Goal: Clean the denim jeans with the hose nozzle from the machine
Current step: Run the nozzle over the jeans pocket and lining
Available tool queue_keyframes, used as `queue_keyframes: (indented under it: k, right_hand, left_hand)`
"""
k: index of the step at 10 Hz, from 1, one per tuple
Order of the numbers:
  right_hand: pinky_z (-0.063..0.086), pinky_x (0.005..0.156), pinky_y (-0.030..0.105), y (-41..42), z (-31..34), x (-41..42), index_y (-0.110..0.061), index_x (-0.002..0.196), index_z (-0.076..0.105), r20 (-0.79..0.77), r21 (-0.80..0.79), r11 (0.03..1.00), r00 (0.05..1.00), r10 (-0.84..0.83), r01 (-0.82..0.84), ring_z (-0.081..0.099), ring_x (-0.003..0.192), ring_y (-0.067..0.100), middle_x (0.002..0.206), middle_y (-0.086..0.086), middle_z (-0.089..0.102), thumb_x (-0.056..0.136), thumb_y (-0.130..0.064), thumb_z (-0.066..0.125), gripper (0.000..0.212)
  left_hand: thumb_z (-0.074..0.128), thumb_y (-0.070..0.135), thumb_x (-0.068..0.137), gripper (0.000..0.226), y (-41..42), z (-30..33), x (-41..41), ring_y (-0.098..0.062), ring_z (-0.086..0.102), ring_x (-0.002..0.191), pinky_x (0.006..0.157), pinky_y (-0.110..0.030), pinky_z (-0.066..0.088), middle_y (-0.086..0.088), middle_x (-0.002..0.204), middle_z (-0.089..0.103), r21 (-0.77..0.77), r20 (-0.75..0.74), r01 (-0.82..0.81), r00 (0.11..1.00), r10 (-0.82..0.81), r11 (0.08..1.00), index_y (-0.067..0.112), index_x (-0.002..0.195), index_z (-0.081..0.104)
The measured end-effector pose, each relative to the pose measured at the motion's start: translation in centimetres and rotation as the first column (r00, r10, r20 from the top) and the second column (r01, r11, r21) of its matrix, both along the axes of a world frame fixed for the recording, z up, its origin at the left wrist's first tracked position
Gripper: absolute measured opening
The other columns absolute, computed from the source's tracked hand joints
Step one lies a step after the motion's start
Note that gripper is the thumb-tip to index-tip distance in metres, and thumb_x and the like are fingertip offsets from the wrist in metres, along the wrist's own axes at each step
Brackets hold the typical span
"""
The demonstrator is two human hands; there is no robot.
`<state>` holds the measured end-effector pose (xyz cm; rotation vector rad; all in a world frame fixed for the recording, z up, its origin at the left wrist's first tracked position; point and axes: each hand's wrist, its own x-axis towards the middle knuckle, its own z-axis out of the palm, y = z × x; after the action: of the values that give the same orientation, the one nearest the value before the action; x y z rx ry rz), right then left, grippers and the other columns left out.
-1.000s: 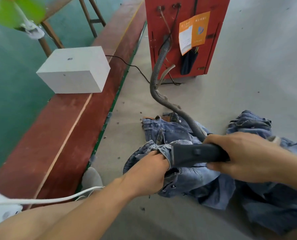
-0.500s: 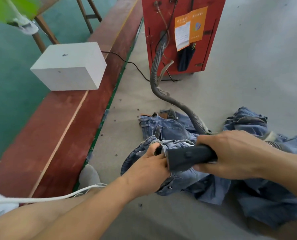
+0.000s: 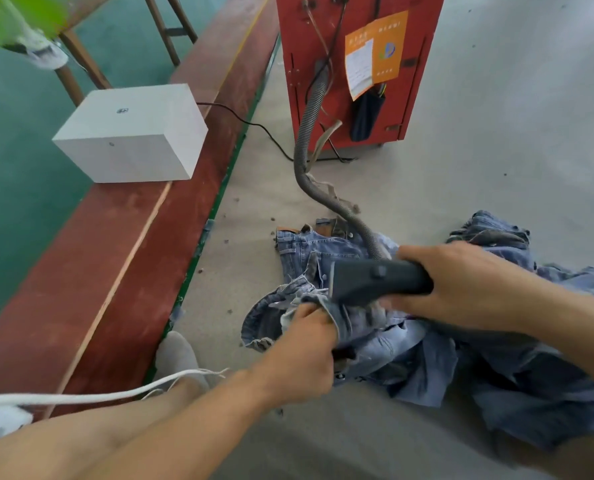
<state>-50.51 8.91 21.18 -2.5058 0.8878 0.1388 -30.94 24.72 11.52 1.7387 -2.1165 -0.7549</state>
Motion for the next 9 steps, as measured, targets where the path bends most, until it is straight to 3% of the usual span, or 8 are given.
queue_keyframes:
  k: [1,2,3,4,5,6,7,9]
  right_hand:
    - [0.041,0.055,0.026,-1.8,0.3,-0.7,-0.046,0.088,0.055,0.153,0.032,0.984,0.972,-0.179,0.176,0.062,0.070,-0.006,0.080,-0.036,0.063,0.076,-0.076,0.062,0.033]
    - [0.043,0.055,0.029,-3.0,0.2,-1.5,-0.053,0.091,0.052,0.160,0.021,0.979,0.965,-0.205,0.204,0.061,0.071,-0.007,0.080,-0.036,0.063,0.074,-0.078,0.061,0.031]
    - [0.041,0.055,0.026,-3.7,-0.3,-2.2,-0.058,0.092,0.050,0.073,-0.015,0.989,0.986,-0.148,0.150,0.058,0.078,-0.013,0.084,-0.046,0.057,0.072,-0.081,0.059,0.032]
    - [0.042,0.060,0.022,-4.2,-0.9,-2.8,-0.060,0.092,0.050,-0.026,-0.023,0.995,0.995,-0.094,0.093,0.061,0.071,-0.003,0.080,-0.031,0.064,0.070,-0.083,0.055,0.032]
    - [0.046,0.065,0.024,-4.6,-1.4,-3.2,-0.060,0.091,0.048,-0.110,-0.004,0.999,0.993,-0.045,0.044,0.061,0.071,-0.001,0.076,-0.020,0.066,0.074,-0.081,0.057,0.029]
    - [0.039,0.061,0.021,-4.6,-1.6,-3.2,-0.062,0.089,0.043,-0.206,-0.034,0.999,0.979,-0.001,-0.007,0.058,0.069,-0.002,0.075,-0.019,0.063,0.081,-0.075,0.063,0.025]
    - [0.044,0.061,0.028,-4.2,-1.8,-3.1,-0.051,0.092,0.044,-0.263,-0.071,0.997,0.965,0.002,-0.022,0.058,0.068,0.001,0.075,-0.014,0.062,0.086,-0.070,0.066,0.029]
    - [0.050,0.070,0.036,-3.0,-1.4,-2.0,-0.045,0.125,0.039,-0.273,-0.215,0.972,0.961,0.034,-0.096,0.064,0.084,0.017,0.096,-0.013,0.065,0.099,-0.059,0.056,0.034]
  left_hand:
    - [0.058,0.024,0.093,0.039,0.3,0.7,-0.8,-0.029,0.062,0.128,0.112,-0.045,0.047,-0.013,0.132,0.069,0.604,-0.776,-0.034,0.201,0.597,0.796,0.014,0.128,0.071]
    - [0.046,0.066,0.094,0.078,0.3,0.0,-0.4,-0.043,0.058,0.131,0.119,-0.055,0.037,-0.027,0.143,0.058,0.830,-0.478,0.196,-0.234,0.847,0.523,0.003,0.137,0.064]
    - [0.054,0.045,0.096,0.055,0.2,-1.1,0.1,-0.041,0.068,0.117,0.105,-0.051,0.052,-0.024,0.126,0.070,0.918,-0.377,0.076,-0.134,0.917,0.389,0.005,0.130,0.069]
    - [0.046,0.004,0.104,0.031,-0.1,-2.4,0.9,-0.043,0.068,0.116,0.104,-0.055,0.051,-0.026,0.123,0.071,0.913,-0.407,-0.034,-0.040,0.913,0.406,-0.001,0.129,0.065]
    - [0.048,-0.006,0.089,0.045,0.2,-2.2,1.9,-0.046,0.063,0.121,0.105,-0.054,0.051,-0.033,0.132,0.062,0.862,-0.478,0.080,-0.202,0.855,0.500,-0.011,0.132,0.060]
    - [0.055,0.038,0.100,0.055,0.5,-1.4,2.0,-0.043,0.062,0.125,0.106,-0.050,0.051,-0.029,0.138,0.060,0.862,-0.465,0.141,-0.164,0.870,0.487,-0.005,0.134,0.063]
    - [0.060,0.028,0.099,0.049,0.4,-1.6,1.7,-0.045,0.063,0.123,0.104,-0.054,0.053,-0.030,0.130,0.065,0.907,-0.418,0.043,-0.022,0.908,0.418,-0.005,0.134,0.062]
    - [0.064,0.005,0.099,0.036,0.3,-1.8,2.5,-0.045,0.070,0.111,0.104,-0.061,0.050,-0.030,0.117,0.071,0.921,-0.322,-0.162,0.194,0.927,0.354,-0.008,0.132,0.057]
